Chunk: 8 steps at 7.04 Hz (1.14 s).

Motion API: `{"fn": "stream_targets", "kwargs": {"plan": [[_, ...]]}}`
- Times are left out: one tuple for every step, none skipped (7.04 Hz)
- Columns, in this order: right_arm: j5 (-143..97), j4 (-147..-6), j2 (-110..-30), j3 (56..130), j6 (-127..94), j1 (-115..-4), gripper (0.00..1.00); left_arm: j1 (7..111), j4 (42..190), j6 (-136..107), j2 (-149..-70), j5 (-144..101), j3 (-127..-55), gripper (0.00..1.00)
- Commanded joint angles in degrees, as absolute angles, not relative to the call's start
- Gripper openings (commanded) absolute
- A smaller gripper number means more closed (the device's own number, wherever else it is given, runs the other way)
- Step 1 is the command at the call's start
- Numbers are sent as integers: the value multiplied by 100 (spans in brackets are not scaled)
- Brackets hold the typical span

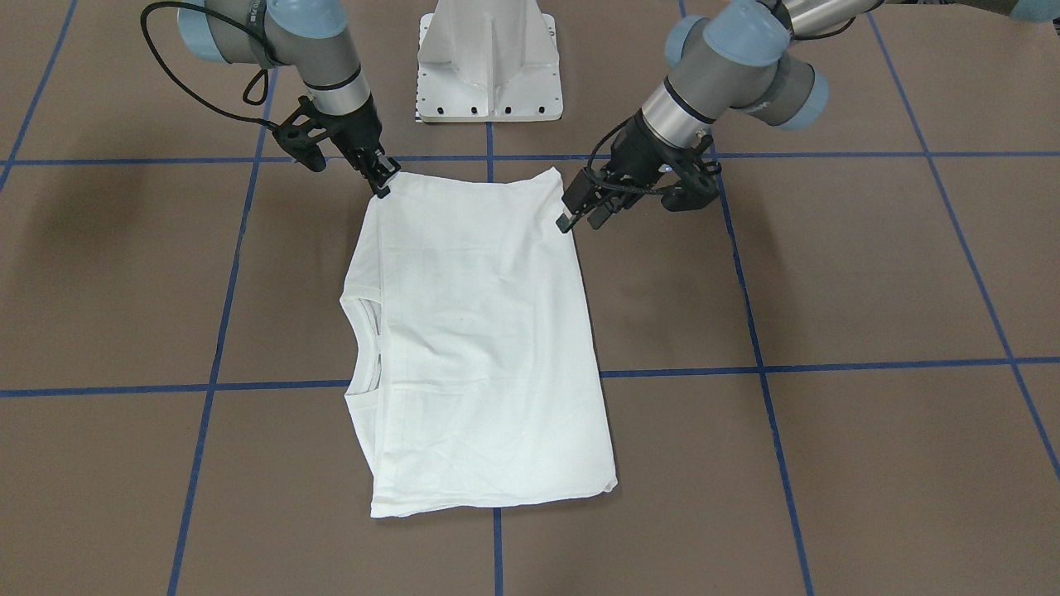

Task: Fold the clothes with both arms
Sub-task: 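Bring both grippers to the shirt's edge nearest the robot and grasp it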

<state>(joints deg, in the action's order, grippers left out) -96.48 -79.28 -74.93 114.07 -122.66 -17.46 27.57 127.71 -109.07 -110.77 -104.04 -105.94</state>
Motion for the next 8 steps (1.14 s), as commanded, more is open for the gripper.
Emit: {"fn": "stream_targets", "kwargs": {"plan": [[-9659, -7928, -7585, 11531, -12287, -1705, 0, 1584, 12043, -11276, -11004, -9266, -10741, 72], [-9659, -7936, -7585, 11557, -12287, -1705, 0, 1521, 11945, -11276, -10987, -9246, -10705, 72], [-9659, -7928, -7576, 11566, -12287, -1705, 0, 1460, 11936, -11276, -10978, -9246, -10670, 72], [-9659, -7928, -7576, 11575, -12287, -1705, 0, 1372, 11909, -11381, -10978, -9246, -10670, 72], [-9659, -7928, -7567, 11601, -12287, -1705, 0, 1232, 11805, -11425, -10978, -9246, -10661, 71], [-9659, -7936, -7576, 11619, -12287, -1705, 0, 1187, 11795, -11426, -10969, -9246, -10661, 69], [-9659, -7928, -7567, 11637, -12287, -1705, 0, 1169, 11795, -11426, -10977, -9246, -10618, 59], [-9659, -7928, -7567, 11637, -12287, -1705, 0, 1169, 11795, -11434, -10986, -9255, -10617, 37]]}}
